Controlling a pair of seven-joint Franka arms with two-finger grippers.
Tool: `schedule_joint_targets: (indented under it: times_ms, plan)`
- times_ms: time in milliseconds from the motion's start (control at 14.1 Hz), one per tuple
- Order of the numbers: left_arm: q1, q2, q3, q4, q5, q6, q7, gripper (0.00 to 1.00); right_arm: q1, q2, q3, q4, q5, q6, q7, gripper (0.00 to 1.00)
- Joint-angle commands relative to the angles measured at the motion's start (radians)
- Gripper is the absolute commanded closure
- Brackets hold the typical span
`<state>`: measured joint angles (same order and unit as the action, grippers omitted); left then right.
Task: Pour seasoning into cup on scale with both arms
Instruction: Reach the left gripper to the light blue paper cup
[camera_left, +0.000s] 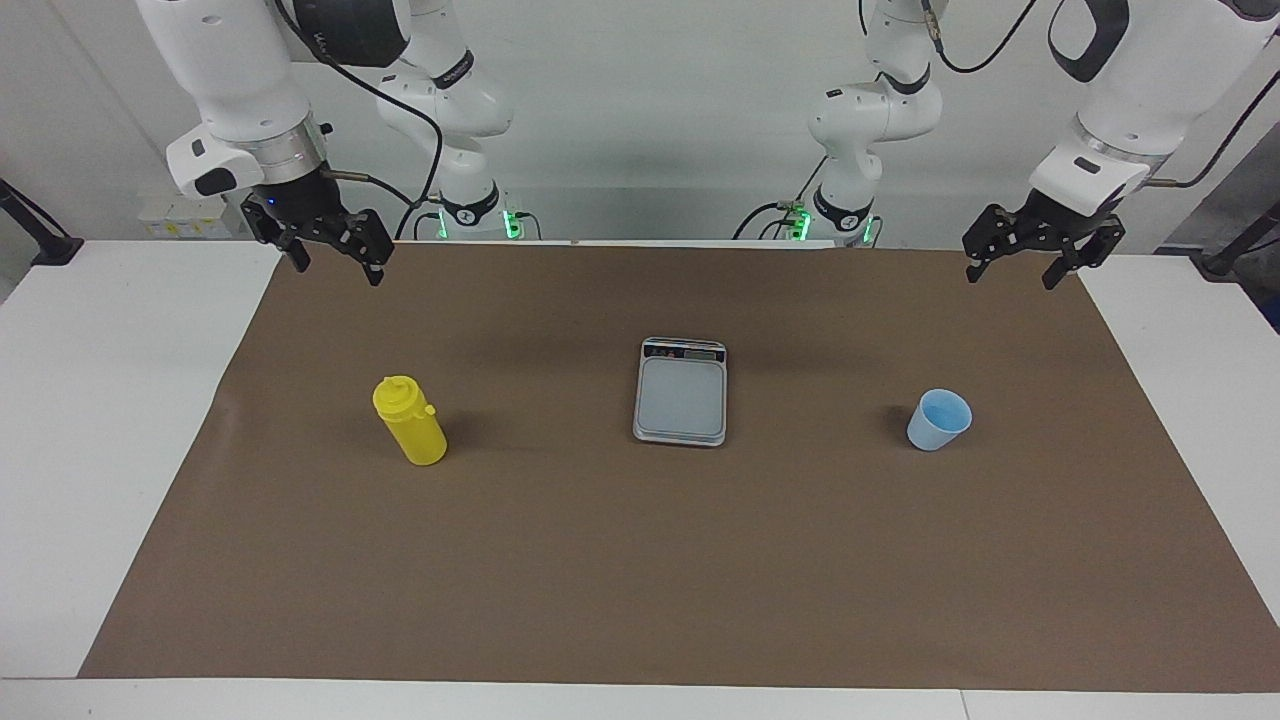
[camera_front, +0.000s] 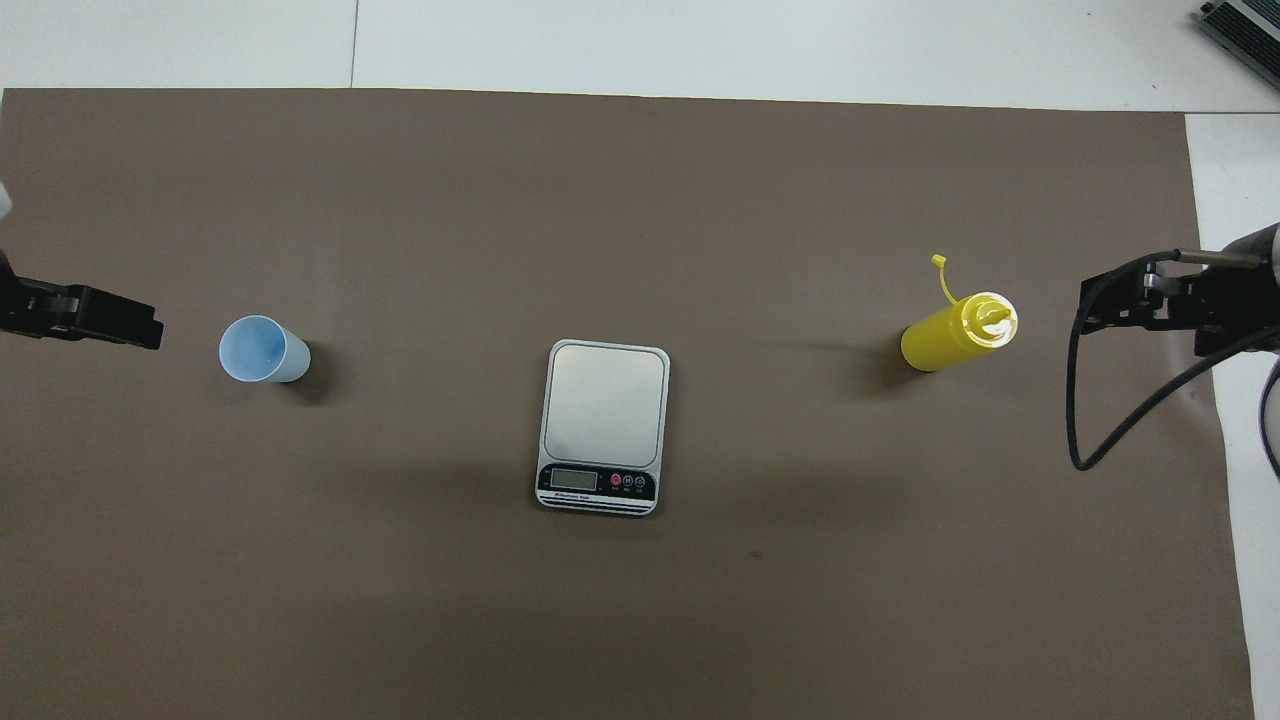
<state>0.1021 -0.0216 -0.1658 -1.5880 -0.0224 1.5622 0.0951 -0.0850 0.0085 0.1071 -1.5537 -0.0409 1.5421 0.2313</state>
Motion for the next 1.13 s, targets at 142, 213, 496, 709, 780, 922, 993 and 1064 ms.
schedule_joint_targets:
  times_ms: [142,213,496,709,780,922,993,1064]
  plan:
    - [-0.009,-0.024,0.012,-0.029,-0.004,0.007,0.015,0.00,-0.009,-0.013,0.003,-0.016,0.022,-0.005,-0.024,0.00]
    - [-0.006,-0.032,0.012,-0.055,-0.004,0.018,0.017,0.00,-0.009,-0.013,0.003,-0.016,0.022,-0.005,-0.024,0.00]
    - [-0.001,-0.063,0.014,-0.118,-0.004,0.070,0.014,0.00,-0.012,-0.013,0.003,-0.016,0.024,-0.005,-0.023,0.00]
    - [0.027,-0.058,0.026,-0.173,-0.004,0.132,0.017,0.00,-0.012,-0.013,0.003,-0.016,0.024,-0.005,-0.021,0.00]
    - [0.051,-0.058,0.026,-0.209,-0.004,0.177,0.015,0.00,-0.012,-0.013,0.003,-0.016,0.024,-0.007,-0.018,0.00]
    - [0.060,-0.034,0.026,-0.259,-0.004,0.247,0.014,0.00,-0.010,-0.013,0.003,-0.014,0.024,-0.005,-0.021,0.00]
    - [0.070,-0.014,0.028,-0.286,-0.004,0.301,0.012,0.00,-0.010,-0.013,0.003,-0.014,0.024,-0.007,-0.020,0.00]
    - [0.097,-0.003,0.026,-0.317,-0.004,0.353,0.014,0.00,-0.010,-0.013,0.003,-0.016,0.024,-0.007,-0.020,0.00]
